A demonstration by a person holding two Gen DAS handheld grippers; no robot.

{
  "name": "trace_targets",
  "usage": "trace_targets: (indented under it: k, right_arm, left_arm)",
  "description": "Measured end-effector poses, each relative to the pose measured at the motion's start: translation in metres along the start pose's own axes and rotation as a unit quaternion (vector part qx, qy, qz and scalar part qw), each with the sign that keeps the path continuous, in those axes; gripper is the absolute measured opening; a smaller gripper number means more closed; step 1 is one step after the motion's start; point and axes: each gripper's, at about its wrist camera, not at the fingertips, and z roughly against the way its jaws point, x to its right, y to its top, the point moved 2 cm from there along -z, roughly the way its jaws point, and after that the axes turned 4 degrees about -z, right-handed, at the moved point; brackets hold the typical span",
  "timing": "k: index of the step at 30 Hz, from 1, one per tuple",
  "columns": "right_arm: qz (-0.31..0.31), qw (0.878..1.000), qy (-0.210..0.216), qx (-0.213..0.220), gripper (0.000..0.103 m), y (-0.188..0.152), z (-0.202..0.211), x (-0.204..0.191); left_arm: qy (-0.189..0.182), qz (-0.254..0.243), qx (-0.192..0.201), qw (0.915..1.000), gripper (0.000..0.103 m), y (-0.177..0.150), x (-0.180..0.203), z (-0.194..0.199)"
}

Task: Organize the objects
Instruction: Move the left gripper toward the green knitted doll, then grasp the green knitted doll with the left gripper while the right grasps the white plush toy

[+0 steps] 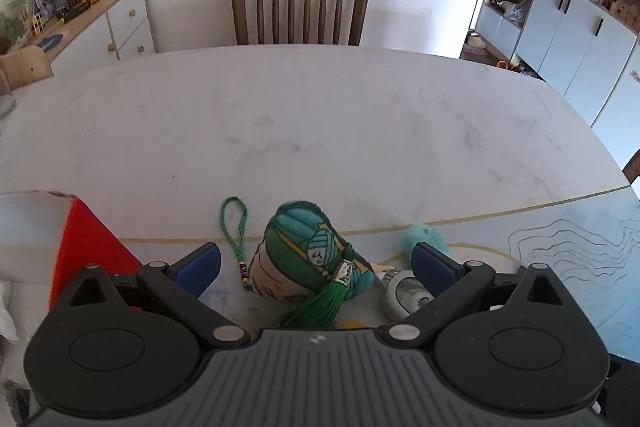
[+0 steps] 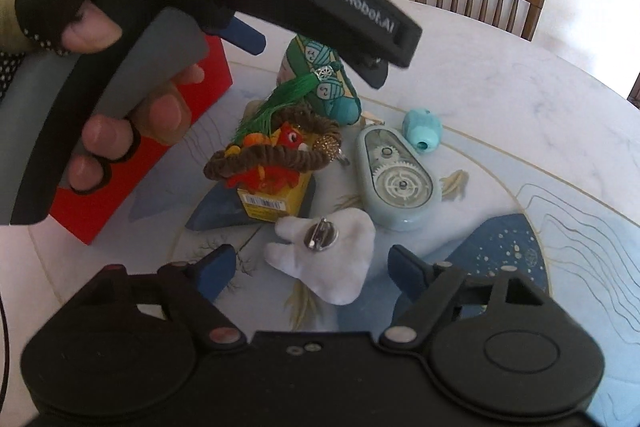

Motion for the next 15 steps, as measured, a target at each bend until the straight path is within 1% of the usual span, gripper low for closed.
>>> trace_targets:
  k: [1, 4, 8, 10, 12, 13, 14, 15]
  right_arm:
    - [0.0, 1.0, 0.0, 0.0, 0.08, 0.0002, -0.0006, -0.0001]
    - [0.003, 1.0, -0.003, 0.001, 0.077, 0.0007, -0.0015, -0.0009]
    - [0.01, 1.0, -0.008, 0.004, 0.072, 0.0002, -0.0029, -0.0027]
    - [0.015, 1.0, -0.013, 0.006, 0.07, 0.0005, -0.004, -0.0046]
    - [0.02, 1.0, -0.017, 0.007, 0.064, 0.0001, -0.0036, -0.0059]
    - [0.021, 1.0, -0.018, 0.007, 0.062, -0.0001, -0.0033, -0.0065]
    - [0.022, 1.0, -0.02, 0.008, 0.059, -0.0004, -0.0028, -0.0067]
    - [0.022, 1.0, -0.021, 0.008, 0.058, -0.0006, -0.0022, -0.0069]
  left_arm:
    - [0.0, 0.004, -0.001, 1.0, 0.101, -0.0002, -0.0012, -0.0012]
    - [0.0, 0.011, -0.006, 0.9999, 0.09, -0.0007, -0.0028, -0.0045]
    - [-0.002, 0.009, -0.016, 0.9998, 0.068, -0.0014, -0.0037, -0.0084]
    - [-0.003, 0.017, -0.017, 0.9997, 0.067, -0.0025, -0.005, -0.0086]
    - [-0.005, 0.026, -0.014, 0.9995, 0.062, -0.0026, -0.0063, -0.007]
    - [-0.005, 0.027, -0.014, 0.9995, 0.061, -0.0026, -0.0062, -0.0066]
    - [-0.005, 0.025, -0.014, 0.9996, 0.06, -0.0027, -0.0061, -0.0064]
    - [-0.005, 0.023, -0.014, 0.9996, 0.059, -0.003, -0.0057, -0.0061]
